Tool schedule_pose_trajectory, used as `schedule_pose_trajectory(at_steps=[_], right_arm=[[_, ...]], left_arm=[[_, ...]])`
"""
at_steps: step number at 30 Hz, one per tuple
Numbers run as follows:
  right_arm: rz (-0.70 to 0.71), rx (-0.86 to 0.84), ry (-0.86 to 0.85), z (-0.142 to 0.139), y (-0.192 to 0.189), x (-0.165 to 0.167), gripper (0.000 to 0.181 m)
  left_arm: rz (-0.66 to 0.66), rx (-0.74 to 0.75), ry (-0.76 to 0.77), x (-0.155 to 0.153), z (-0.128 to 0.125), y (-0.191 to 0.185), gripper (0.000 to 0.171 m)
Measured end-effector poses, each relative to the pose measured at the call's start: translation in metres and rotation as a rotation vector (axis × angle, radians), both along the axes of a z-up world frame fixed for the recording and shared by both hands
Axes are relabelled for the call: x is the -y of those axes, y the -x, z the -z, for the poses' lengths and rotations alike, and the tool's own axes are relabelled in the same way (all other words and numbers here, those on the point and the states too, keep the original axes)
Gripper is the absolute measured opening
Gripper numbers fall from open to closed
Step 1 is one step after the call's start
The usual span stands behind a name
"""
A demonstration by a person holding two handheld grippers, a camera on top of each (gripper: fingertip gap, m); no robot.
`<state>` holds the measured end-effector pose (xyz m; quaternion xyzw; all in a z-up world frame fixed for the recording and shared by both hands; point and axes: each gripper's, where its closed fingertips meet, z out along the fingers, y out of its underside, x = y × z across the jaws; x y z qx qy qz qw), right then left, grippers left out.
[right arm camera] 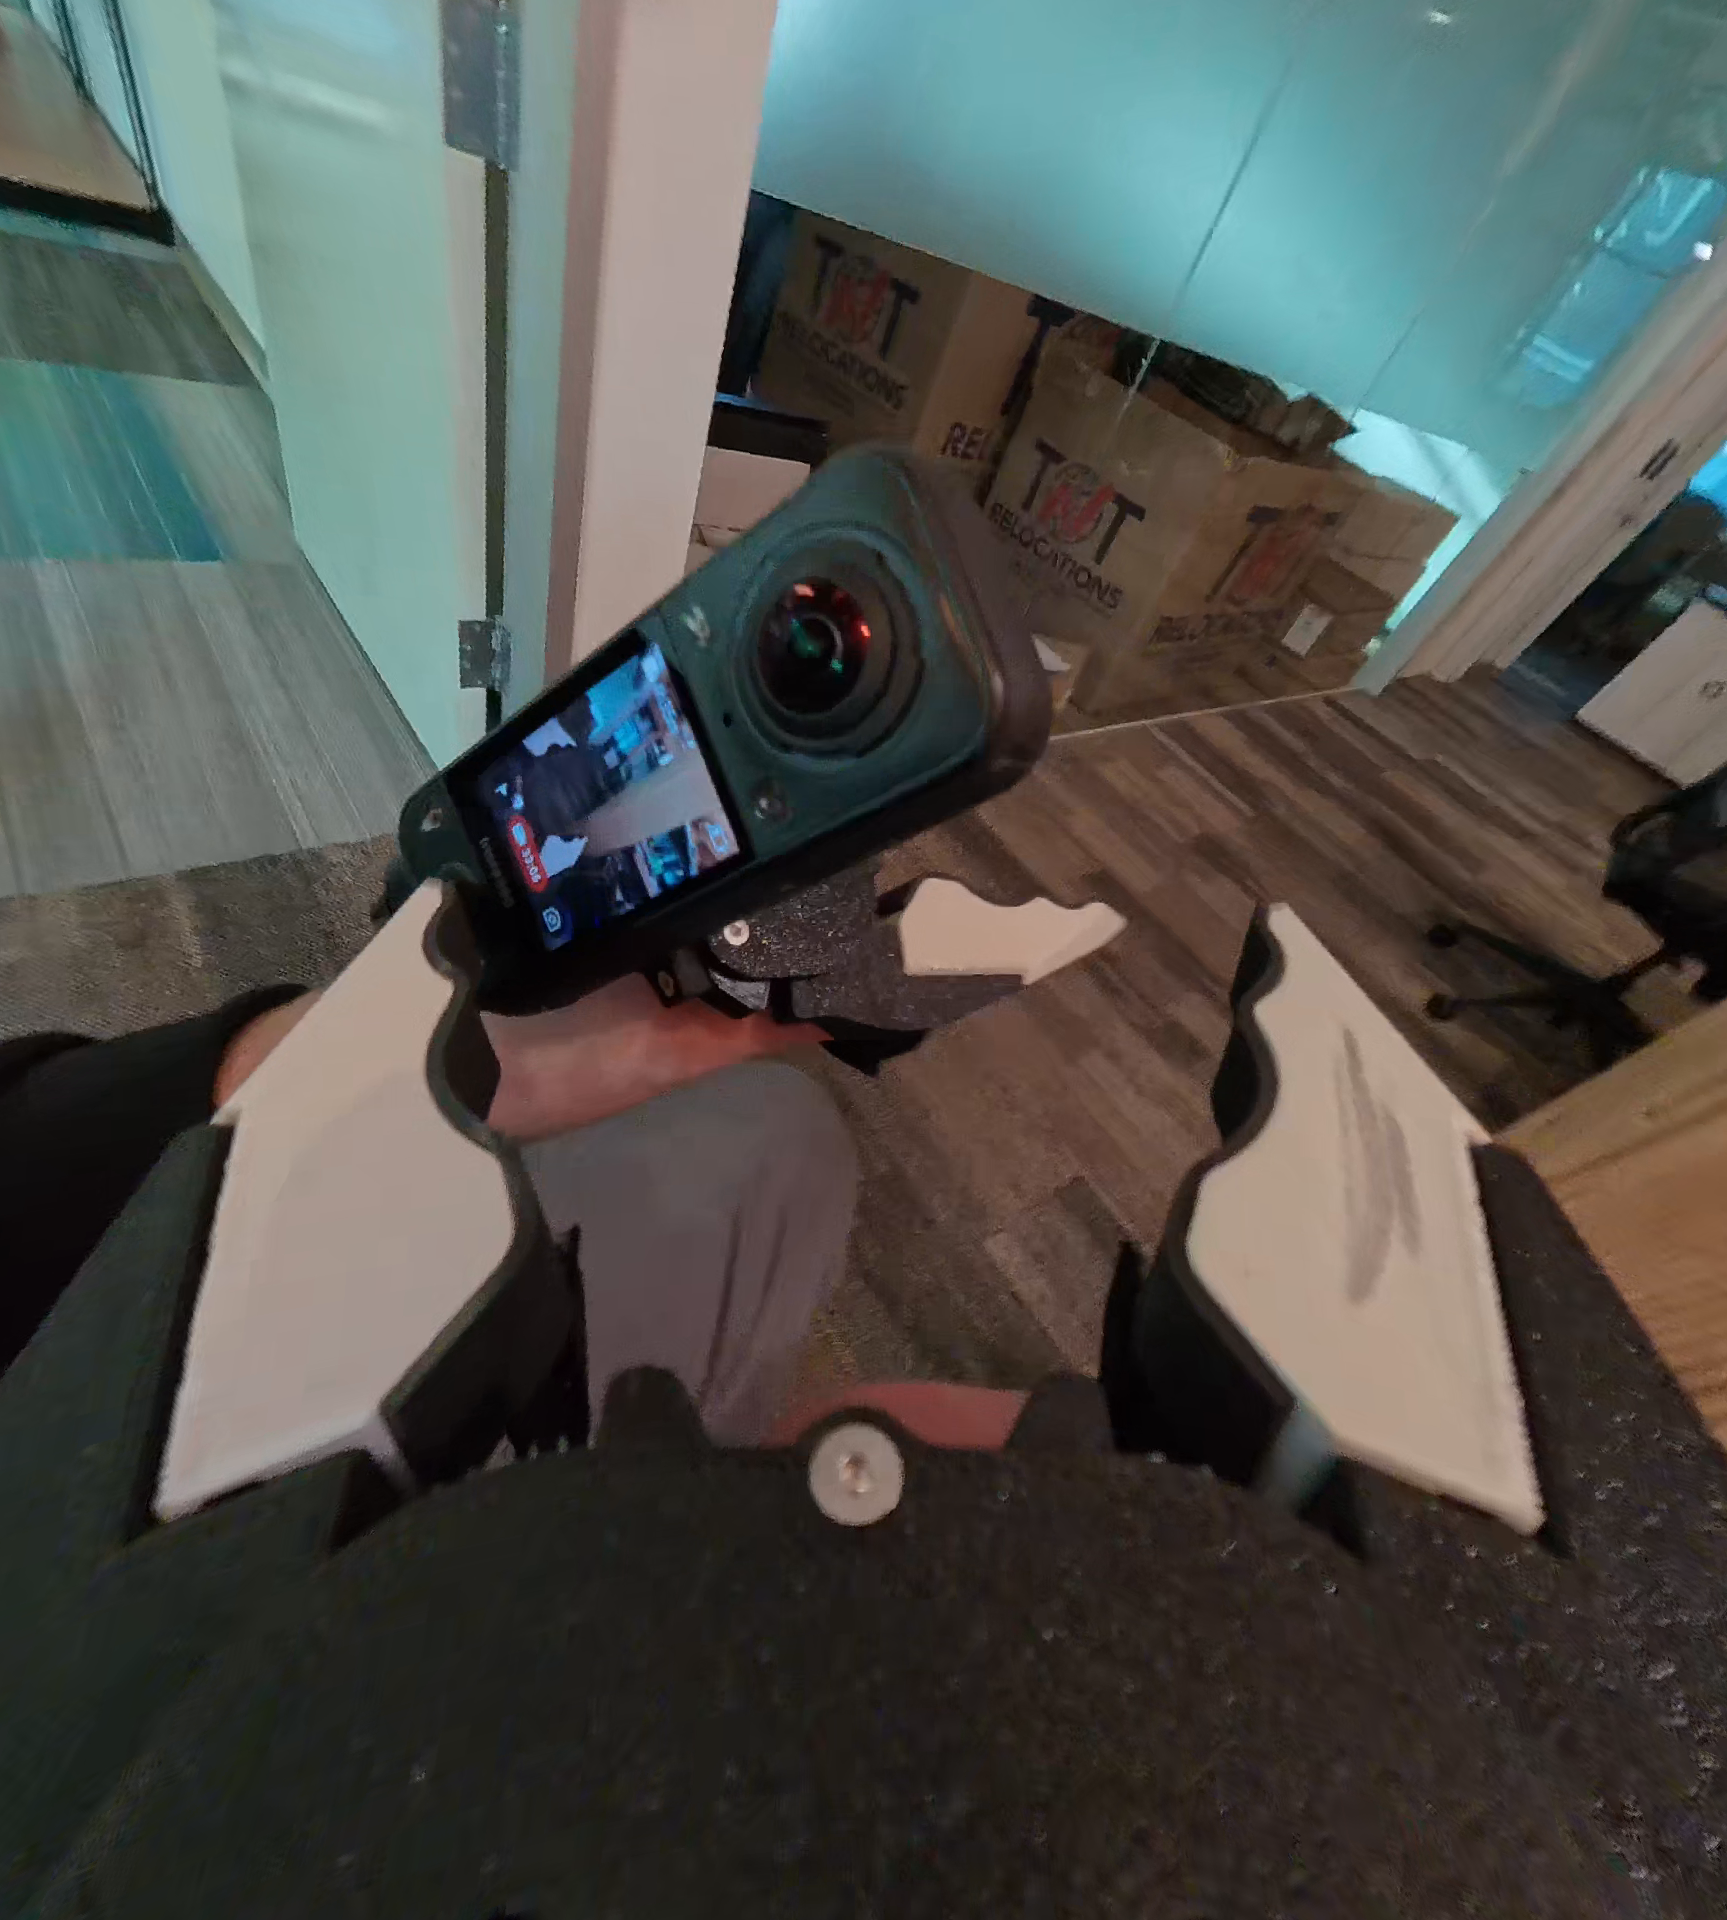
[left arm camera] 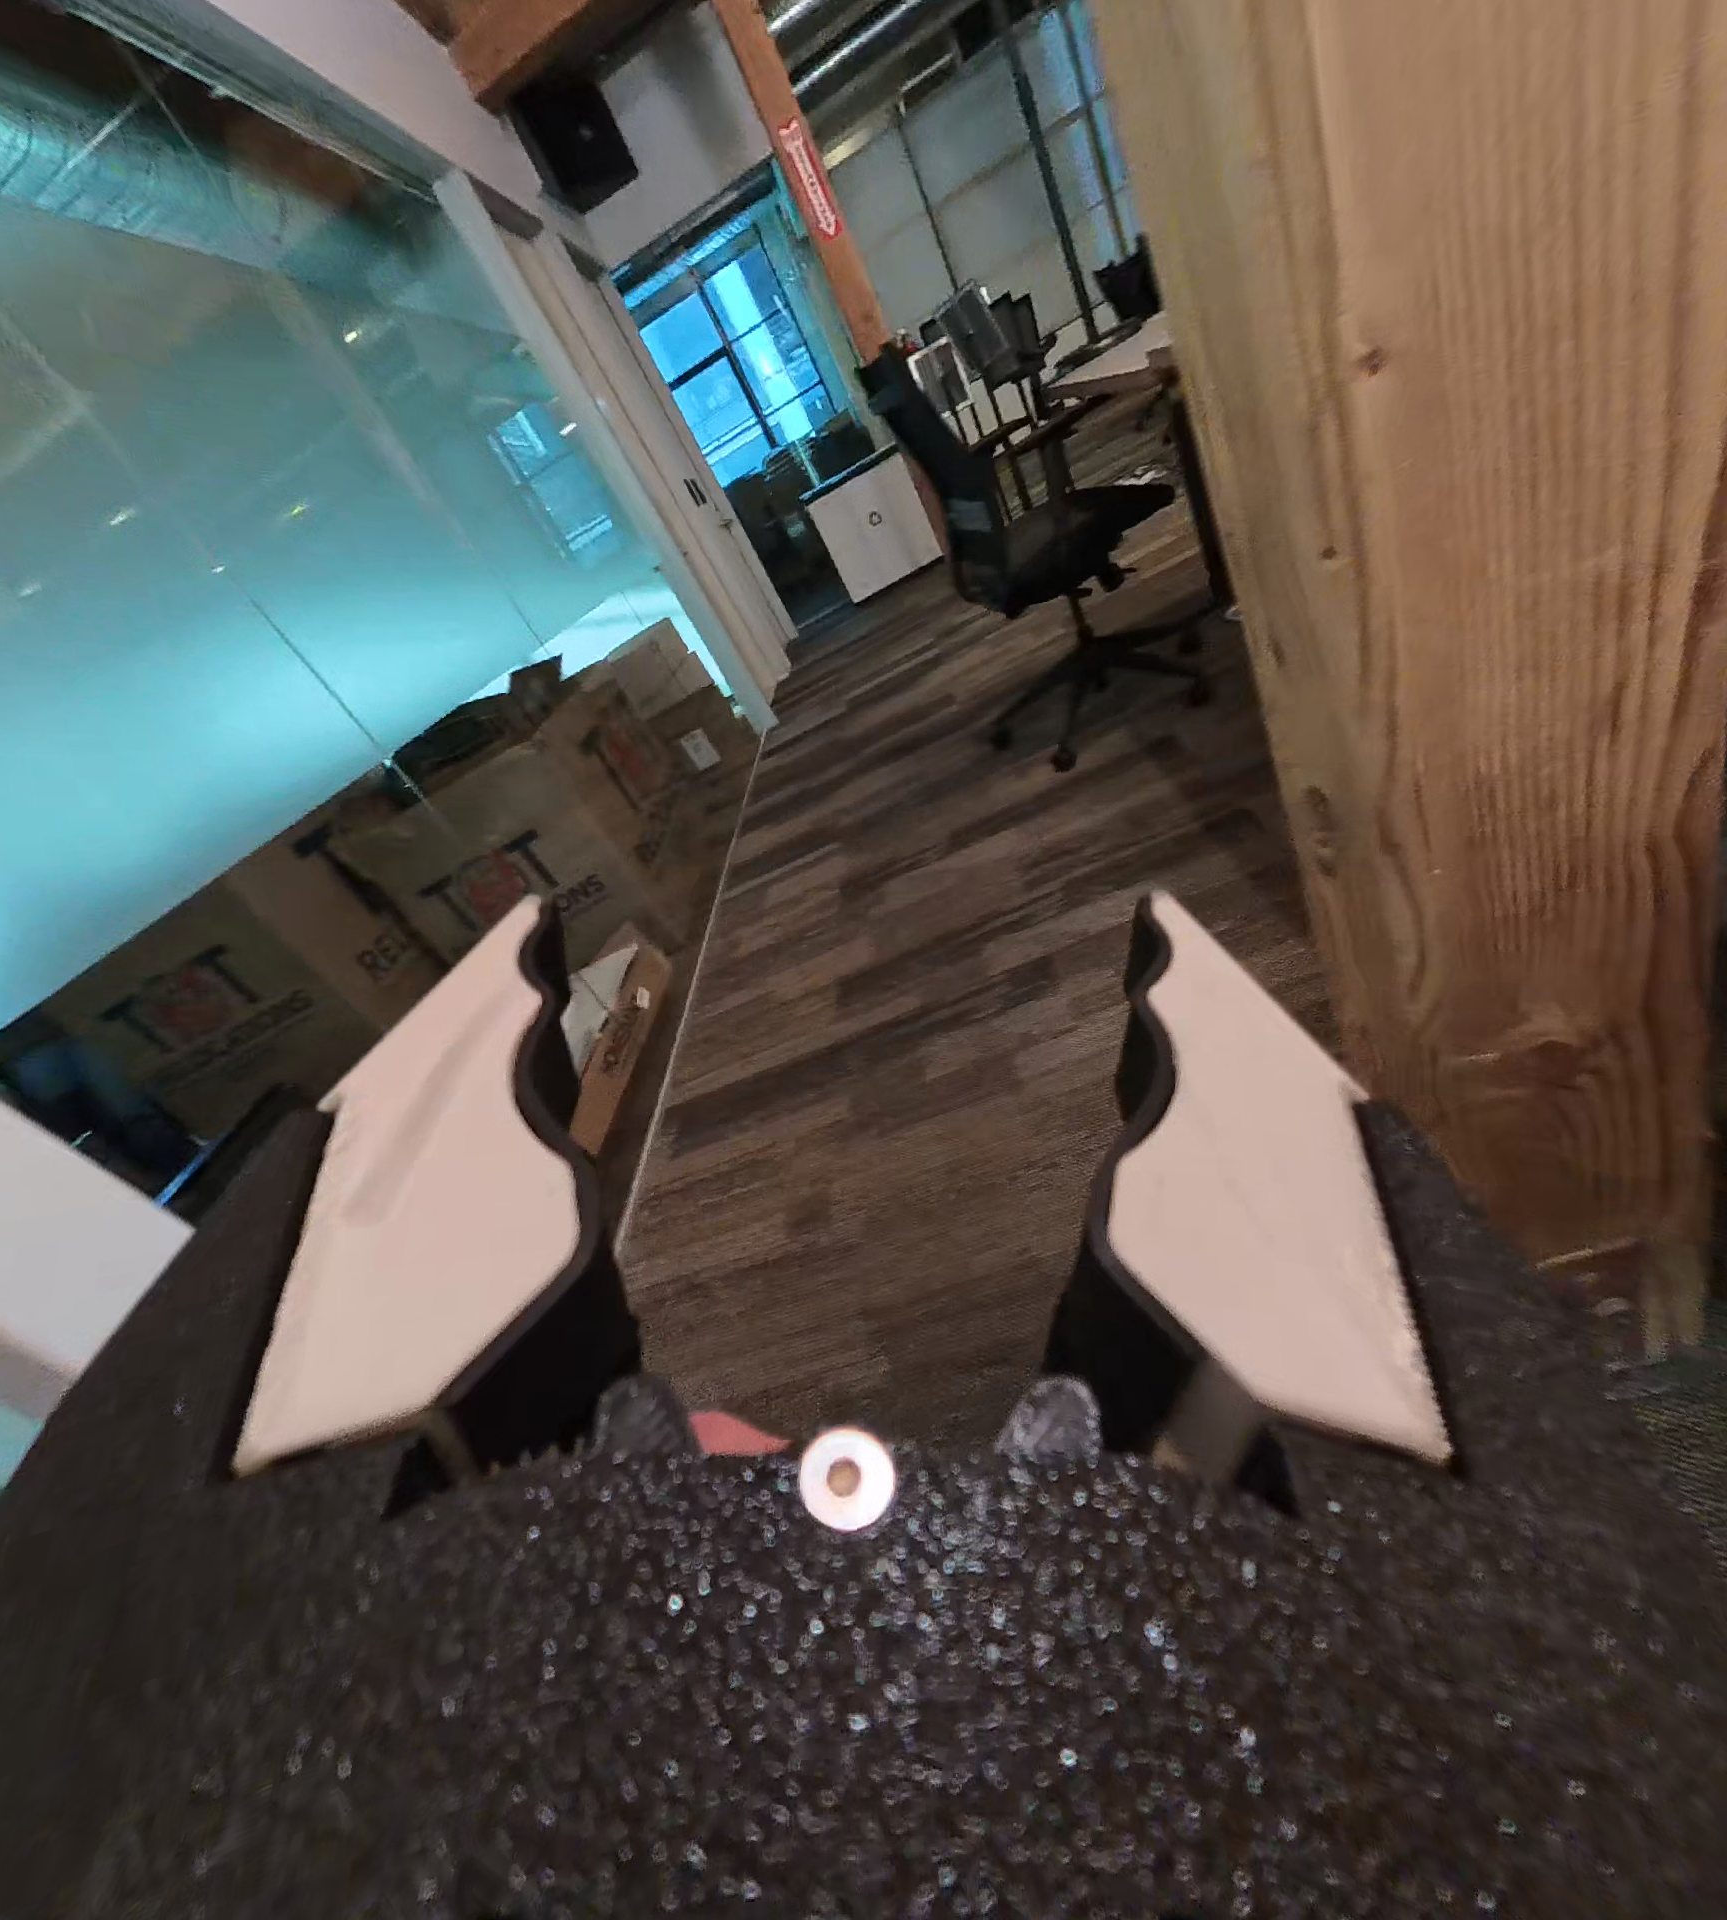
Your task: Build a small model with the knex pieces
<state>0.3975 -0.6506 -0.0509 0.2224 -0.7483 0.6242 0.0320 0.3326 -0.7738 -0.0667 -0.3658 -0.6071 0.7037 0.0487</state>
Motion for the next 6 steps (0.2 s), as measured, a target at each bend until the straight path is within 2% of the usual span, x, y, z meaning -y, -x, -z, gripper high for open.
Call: schedule_pose_trajectory(at_steps=[4, 6], right_arm=[[-0.118, -0.156, 0.105, -0.018, -0.052, 0.005, 0.123], [-0.251, -0.115, 0.136, -0.033, -0.087, -0.001, 0.133]], left_arm=[[-0.174, 0.017, 0.020, 0.029, -0.003, -0.074, 0.103], [-0.250, 0.022, 0.009, 0.039, -0.005, -0.116, 0.109]])
